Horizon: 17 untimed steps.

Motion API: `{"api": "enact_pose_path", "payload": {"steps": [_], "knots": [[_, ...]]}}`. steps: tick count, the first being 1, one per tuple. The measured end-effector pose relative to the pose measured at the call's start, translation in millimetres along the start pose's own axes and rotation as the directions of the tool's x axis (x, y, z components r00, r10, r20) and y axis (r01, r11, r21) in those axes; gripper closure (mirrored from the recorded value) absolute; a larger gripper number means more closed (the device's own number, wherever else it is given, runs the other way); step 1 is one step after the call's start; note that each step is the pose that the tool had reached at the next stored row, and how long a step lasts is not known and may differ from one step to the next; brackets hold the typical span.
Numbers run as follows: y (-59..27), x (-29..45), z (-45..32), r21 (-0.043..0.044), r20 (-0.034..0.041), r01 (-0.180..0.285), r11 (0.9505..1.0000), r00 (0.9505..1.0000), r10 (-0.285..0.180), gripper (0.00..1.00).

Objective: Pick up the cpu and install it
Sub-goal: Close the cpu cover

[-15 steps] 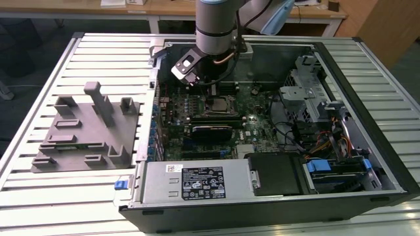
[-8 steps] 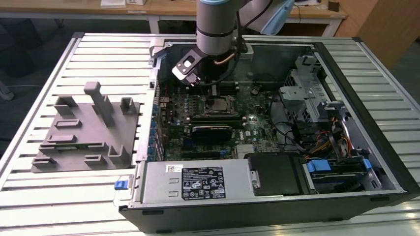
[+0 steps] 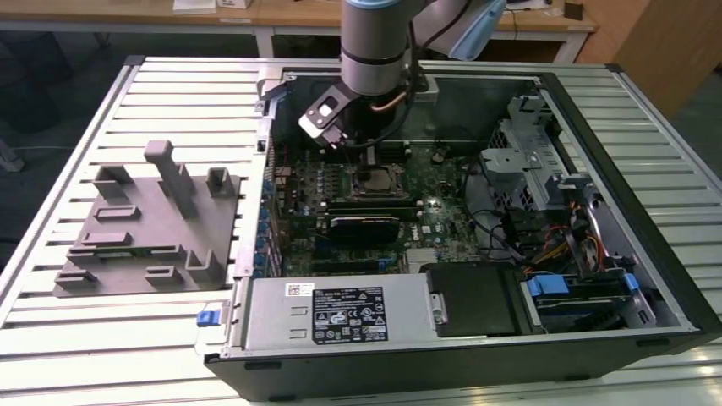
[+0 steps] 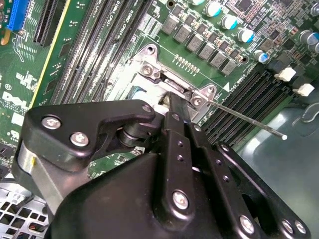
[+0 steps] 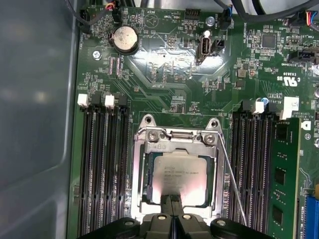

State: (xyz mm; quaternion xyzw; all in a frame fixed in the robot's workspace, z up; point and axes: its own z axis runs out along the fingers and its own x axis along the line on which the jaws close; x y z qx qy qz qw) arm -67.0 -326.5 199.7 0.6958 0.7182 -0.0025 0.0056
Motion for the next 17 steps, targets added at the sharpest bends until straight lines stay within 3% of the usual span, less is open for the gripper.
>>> {"api": "enact_pose_path", "payload": {"steps": [10,17], "knots": [[5.2,-0.2,-0.8,0.0001,0.0003,0.000,1.0000,1.0000,0.000,0.89],[5.3,-0.3,-12.6,-0.0001,0.0000,0.000,1.0000,1.0000,0.000,0.89]]}}
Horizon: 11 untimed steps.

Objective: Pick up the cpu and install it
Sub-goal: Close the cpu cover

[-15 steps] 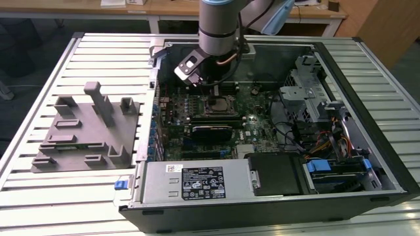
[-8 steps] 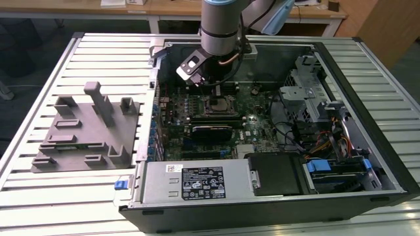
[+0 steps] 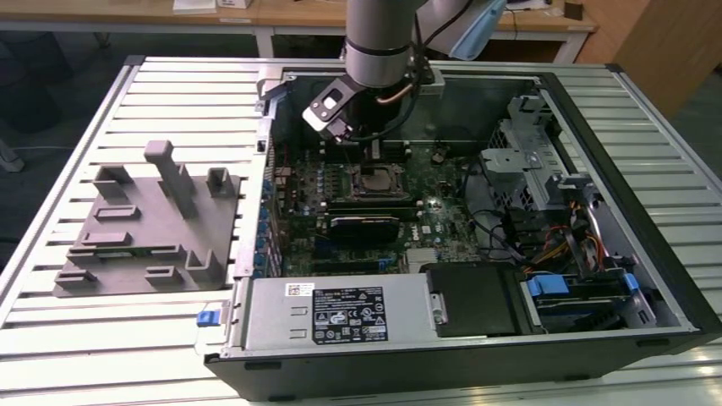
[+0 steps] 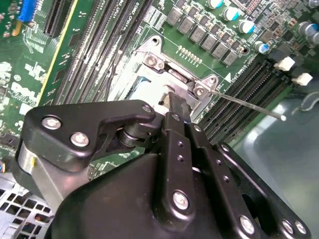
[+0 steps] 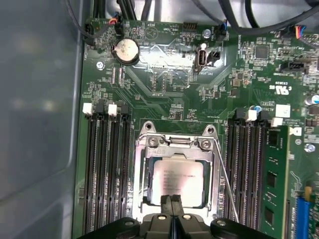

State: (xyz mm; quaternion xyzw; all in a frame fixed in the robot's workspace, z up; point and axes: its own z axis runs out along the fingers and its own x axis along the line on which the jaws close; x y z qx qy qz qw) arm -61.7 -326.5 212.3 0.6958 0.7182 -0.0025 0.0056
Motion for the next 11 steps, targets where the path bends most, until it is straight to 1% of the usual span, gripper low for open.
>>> {"api": "enact_pose_path", "payload": {"steps": [4,7,11], "knots": [[0.0,-0.1,-6.3,0.0001,0.0002,0.000,1.0000,1.0000,0.000,0.89],[0.7,-0.1,-6.4,0.0000,-0.0001,0.000,1.0000,1.0000,0.000,0.89],[6.6,-0.3,-6.4,0.0002,0.0000,0.000,1.0000,1.0000,0.000,0.89]]}}
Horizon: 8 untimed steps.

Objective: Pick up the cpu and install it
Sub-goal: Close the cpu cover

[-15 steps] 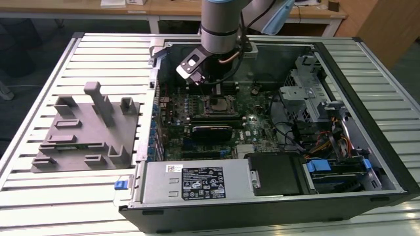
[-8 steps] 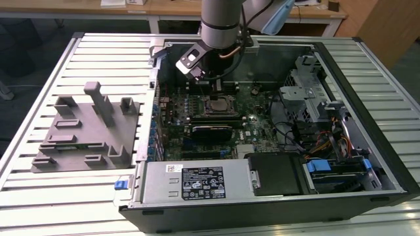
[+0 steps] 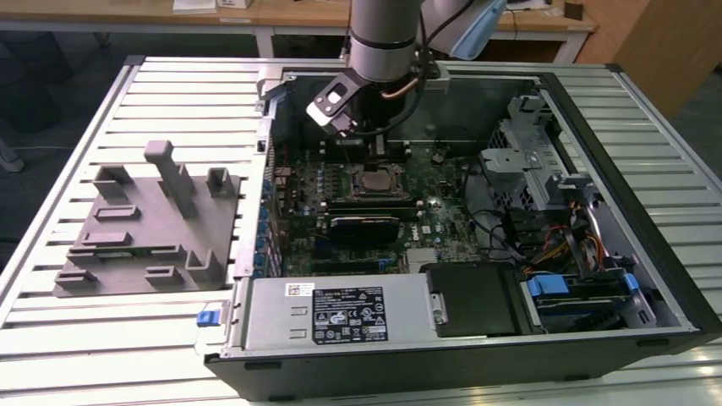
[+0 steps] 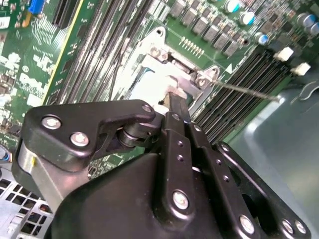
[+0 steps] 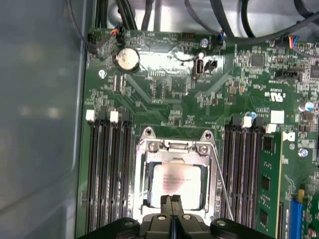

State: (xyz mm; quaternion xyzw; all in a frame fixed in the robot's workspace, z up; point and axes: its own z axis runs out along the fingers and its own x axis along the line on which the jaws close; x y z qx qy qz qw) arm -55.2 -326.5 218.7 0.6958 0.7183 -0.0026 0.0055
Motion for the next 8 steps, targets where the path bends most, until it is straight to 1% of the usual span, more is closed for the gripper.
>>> {"api": "enact_pose_path", "payload": {"steps": [8], "knots": [[9.3,-0.3,0.1,0.0000,0.0000,0.000,1.0000,1.0000,0.000,0.89]]}}
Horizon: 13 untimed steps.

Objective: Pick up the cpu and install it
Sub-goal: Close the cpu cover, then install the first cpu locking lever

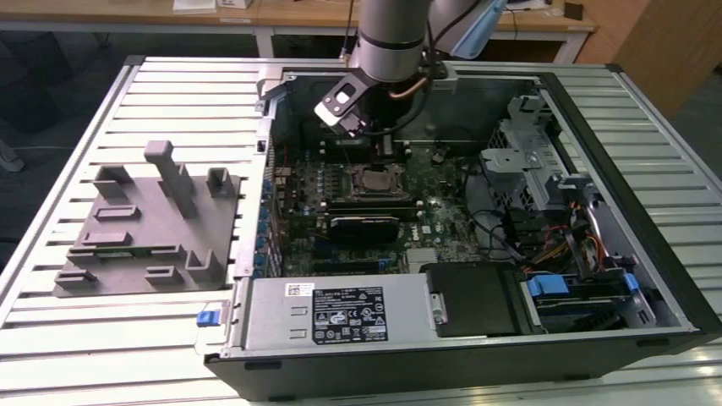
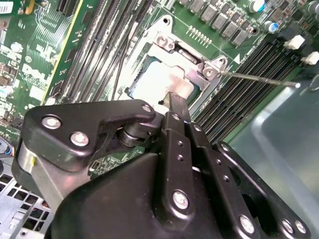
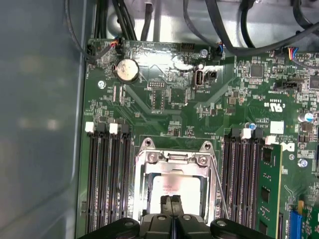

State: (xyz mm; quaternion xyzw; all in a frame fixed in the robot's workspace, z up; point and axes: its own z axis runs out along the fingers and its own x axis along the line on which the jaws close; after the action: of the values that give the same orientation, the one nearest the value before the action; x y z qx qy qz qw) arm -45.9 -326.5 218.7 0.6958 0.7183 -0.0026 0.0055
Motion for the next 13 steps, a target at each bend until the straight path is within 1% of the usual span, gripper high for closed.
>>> {"api": "enact_pose_path", "payload": {"steps": [5,13], "knots": [[3.3,-0.1,0.0,0.0000,0.0000,0.000,1.0000,1.0000,0.000,0.89],[3.9,-0.1,-1.8,0.0000,0.0000,0.000,1.0000,1.0000,0.000,0.89]]}}
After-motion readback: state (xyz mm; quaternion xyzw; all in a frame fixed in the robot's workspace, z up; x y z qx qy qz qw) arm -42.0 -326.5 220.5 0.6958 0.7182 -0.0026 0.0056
